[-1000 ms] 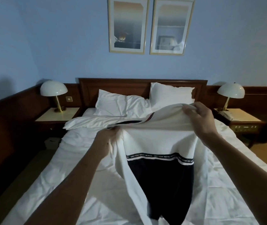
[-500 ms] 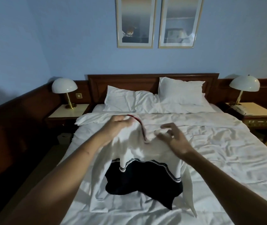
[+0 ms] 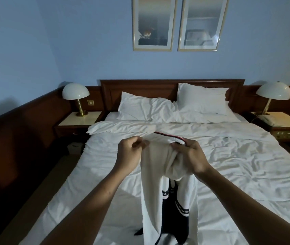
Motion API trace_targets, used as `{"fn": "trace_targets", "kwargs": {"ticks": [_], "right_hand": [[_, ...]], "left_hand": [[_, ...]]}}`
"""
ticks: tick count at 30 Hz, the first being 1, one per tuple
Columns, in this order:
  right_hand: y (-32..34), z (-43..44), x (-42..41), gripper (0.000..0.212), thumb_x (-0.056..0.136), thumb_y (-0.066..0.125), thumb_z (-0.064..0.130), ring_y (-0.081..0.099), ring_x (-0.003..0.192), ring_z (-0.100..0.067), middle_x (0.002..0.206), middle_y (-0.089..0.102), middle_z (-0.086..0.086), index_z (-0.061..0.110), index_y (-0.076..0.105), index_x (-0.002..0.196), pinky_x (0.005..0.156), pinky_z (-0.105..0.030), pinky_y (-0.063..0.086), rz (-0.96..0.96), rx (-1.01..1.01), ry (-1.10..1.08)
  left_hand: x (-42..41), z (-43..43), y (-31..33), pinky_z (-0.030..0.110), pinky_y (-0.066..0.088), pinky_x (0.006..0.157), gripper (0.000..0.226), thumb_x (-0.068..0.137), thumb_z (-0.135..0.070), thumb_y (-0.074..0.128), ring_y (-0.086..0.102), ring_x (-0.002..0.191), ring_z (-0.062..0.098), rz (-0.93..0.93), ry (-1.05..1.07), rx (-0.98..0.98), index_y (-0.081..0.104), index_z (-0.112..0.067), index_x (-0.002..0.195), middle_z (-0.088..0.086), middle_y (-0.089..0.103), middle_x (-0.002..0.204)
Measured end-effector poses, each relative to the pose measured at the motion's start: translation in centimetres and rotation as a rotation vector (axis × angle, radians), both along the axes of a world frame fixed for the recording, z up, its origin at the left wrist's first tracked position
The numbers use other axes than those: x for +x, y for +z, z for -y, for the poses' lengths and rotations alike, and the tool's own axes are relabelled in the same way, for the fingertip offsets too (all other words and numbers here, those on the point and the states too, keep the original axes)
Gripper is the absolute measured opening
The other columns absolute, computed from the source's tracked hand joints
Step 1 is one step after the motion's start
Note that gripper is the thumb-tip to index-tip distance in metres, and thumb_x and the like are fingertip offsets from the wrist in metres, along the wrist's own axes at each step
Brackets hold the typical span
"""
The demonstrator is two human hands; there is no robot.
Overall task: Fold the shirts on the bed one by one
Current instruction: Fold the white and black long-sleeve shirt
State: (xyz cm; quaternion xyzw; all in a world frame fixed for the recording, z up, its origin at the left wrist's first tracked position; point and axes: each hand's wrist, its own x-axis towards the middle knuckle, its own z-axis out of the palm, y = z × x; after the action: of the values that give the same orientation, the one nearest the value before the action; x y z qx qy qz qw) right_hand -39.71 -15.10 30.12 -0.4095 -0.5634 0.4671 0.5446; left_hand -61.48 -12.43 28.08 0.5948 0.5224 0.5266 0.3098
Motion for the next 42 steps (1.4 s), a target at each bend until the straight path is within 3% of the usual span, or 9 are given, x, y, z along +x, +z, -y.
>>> {"fn": "trace_targets", "kwargs": {"ticks": [5,9,12,16,18,21,33,37,42], "right_hand": [[-1.0,-0.5,0.0,0.01,0.094,0.068,0.003,0.067,0.087,-0.025,0.089,0.074,-0.014,0.003,0.078,0.092,0.086,-0.041,0.049,-0.052,-0.075,-0.052],[-0.9,-0.5,0.6,0.015,0.096,0.066,0.002,0.071,0.089,-0.02,0.098,0.077,-0.012,0.007,0.08,0.101,0.085,-0.038,0.055,0.068,-0.058,0.021],[-0.9,-0.7,1.6,0.011,0.09,0.078,0.01,0.058,0.063,-0.013,0.067,0.065,-0.003,0.007,0.074,0.1,0.064,-0.027,0.047,0.305,-0.038,-0.004],[-1.0,-0.9,5.0,0.043,0.074,0.073,0.03,0.065,0.075,-0.017,0.082,0.067,0.002,0.031,0.071,0.116,0.072,-0.033,0.05,0.739,-0.066,-0.18],[-1.1,-0.9,6.2,0.024,0.085,0.07,0.025,0.066,0.082,-0.023,0.088,0.07,-0.002,0.021,0.073,0.109,0.069,-0.033,0.047,0.87,-0.036,-0.285],[-1.2,-0.7,6.4,0.016,0.095,0.064,0.012,0.062,0.075,-0.03,0.078,0.066,-0.011,0.006,0.071,0.082,0.058,-0.025,0.036,0.925,0.036,-0.458],[-3.3,10.9,2.5,0.034,0.108,0.05,0.021,0.044,0.054,-0.009,0.06,0.05,0.006,0.01,0.055,0.076,0.05,-0.025,0.035,0.166,-0.067,-0.314],[-1.9,13.5,0.8,0.031,0.104,0.057,0.02,0.045,0.05,-0.009,0.057,0.052,0.007,0.018,0.056,0.072,0.048,-0.022,0.036,-0.058,-0.15,-0.184],[-0.2,12.9,-0.2,0.025,0.099,0.06,0.023,0.054,0.057,-0.015,0.067,0.055,0.002,0.021,0.062,0.074,0.059,-0.027,0.047,-0.311,-0.386,0.029]], "left_hand": [[1.1,0.7,1.7,0.033,0.034,0.074,0.028,0.101,-0.013,0.061,0.042,0.074,0.015,0.426,-0.114,-0.116,0.059,-0.015,0.073,0.0,0.047,0.071],[-2.9,-0.3,2.4,0.035,0.034,0.079,0.027,0.085,-0.032,0.074,0.049,0.08,0.021,-0.036,-0.512,-0.206,0.065,-0.007,0.087,0.01,0.053,0.08],[-5.7,-3.1,2.6,0.035,0.033,0.071,0.038,0.088,-0.042,0.071,0.046,0.072,0.019,-0.192,-0.36,-0.114,0.066,-0.005,0.083,0.009,0.051,0.074],[-10.1,-5.5,3.0,0.031,0.048,0.077,0.022,0.107,-0.027,0.056,0.062,0.079,0.0,-0.353,0.018,0.073,0.072,-0.012,0.102,0.001,0.068,0.086],[-12.8,-6.0,2.4,0.042,0.053,0.089,0.032,0.11,-0.034,0.049,0.068,0.102,0.022,-0.513,0.186,0.023,0.068,-0.01,0.122,0.014,0.072,0.109],[-14.3,-4.7,1.7,0.039,0.046,0.078,0.035,0.111,-0.032,0.045,0.057,0.081,0.023,-0.538,0.28,0.023,0.061,-0.001,0.107,0.009,0.06,0.087],[-17.7,12.9,1.7,0.025,0.035,0.065,0.027,0.108,-0.029,0.055,0.044,0.057,-0.005,-0.368,-0.005,-0.182,0.061,-0.02,0.084,-0.02,0.049,0.06],[-20.0,16.9,5.9,0.023,0.041,0.101,0.021,0.101,-0.033,0.062,0.066,0.098,-0.01,-0.295,-0.239,-0.368,0.074,-0.022,0.115,-0.017,0.077,0.101],[-22.3,15.4,11.0,0.033,0.051,0.101,0.027,0.098,-0.033,0.066,0.072,0.113,0.017,-0.259,-0.342,-0.518,0.075,-0.02,0.12,0.004,0.076,0.121]]}}
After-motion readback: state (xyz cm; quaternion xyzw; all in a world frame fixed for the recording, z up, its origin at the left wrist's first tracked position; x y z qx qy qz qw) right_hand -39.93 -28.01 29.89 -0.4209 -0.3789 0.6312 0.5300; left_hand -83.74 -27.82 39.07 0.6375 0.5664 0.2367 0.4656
